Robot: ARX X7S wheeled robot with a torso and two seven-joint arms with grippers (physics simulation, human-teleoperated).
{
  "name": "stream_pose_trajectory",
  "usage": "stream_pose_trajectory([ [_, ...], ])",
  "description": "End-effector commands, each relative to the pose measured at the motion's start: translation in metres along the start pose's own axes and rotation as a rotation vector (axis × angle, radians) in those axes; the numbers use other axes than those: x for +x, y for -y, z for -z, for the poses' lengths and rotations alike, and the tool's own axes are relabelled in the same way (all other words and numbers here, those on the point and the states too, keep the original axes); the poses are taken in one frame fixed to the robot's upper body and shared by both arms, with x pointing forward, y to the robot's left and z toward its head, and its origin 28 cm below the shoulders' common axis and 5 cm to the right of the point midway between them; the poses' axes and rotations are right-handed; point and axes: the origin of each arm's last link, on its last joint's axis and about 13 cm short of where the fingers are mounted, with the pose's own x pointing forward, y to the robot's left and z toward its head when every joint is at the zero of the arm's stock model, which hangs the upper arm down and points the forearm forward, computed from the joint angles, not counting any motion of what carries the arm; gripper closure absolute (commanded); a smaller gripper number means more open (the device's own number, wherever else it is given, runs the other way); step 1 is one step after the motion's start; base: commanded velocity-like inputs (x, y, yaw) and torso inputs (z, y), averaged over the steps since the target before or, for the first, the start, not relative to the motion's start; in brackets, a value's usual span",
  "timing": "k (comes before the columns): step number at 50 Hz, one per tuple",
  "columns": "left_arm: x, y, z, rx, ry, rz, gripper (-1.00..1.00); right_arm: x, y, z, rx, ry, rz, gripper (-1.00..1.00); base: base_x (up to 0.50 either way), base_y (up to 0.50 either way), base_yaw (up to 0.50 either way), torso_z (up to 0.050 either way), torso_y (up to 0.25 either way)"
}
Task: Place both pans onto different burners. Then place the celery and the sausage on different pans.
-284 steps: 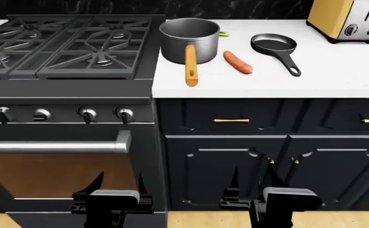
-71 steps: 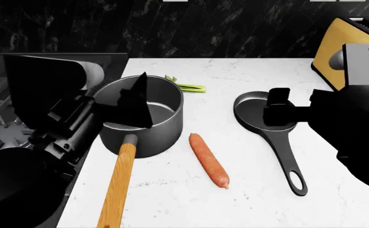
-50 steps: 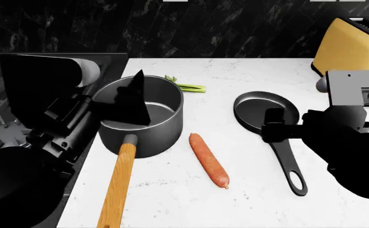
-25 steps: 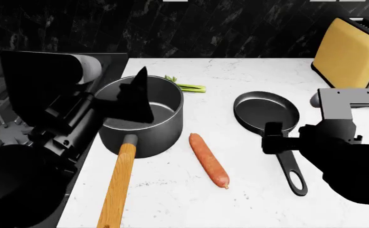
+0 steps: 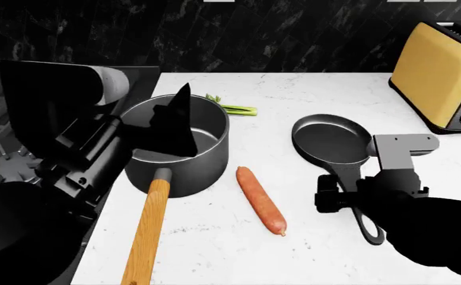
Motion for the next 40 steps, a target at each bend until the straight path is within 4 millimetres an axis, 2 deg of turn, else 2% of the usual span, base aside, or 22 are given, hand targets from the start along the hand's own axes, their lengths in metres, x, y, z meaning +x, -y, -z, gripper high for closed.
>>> stream_pose_trajectory([
  [1,0.001,-0.001,0.001,-0.004,-0.008,0.000,-1.00,0.007,-0.002,0.004,-0.003,-0.020,-0.013,-1.00,0.00,0.00,0.00,0.000,0.000],
  [27,0.005,-0.005,0.007,-0.015,-0.023,-0.013,-1.00,0.019,0.000,0.003,-0.003,-0.038,-0.011,-1.00,0.00,0.00,0.00,0.000,0.000],
  [28,0.005,-0.005,0.007,-0.015,-0.023,-0.013,-1.00,0.018,0.000,0.003,-0.007,-0.038,-0.007,1.00,0.00,0.00,0.00,0.000,0.000],
  [40,0.004,-0.005,0.007,-0.012,-0.022,-0.022,-1.00,0.015,0.000,0.002,-0.010,-0.025,0.016,1.00,0.00,0.00,0.00,0.000,0.000],
])
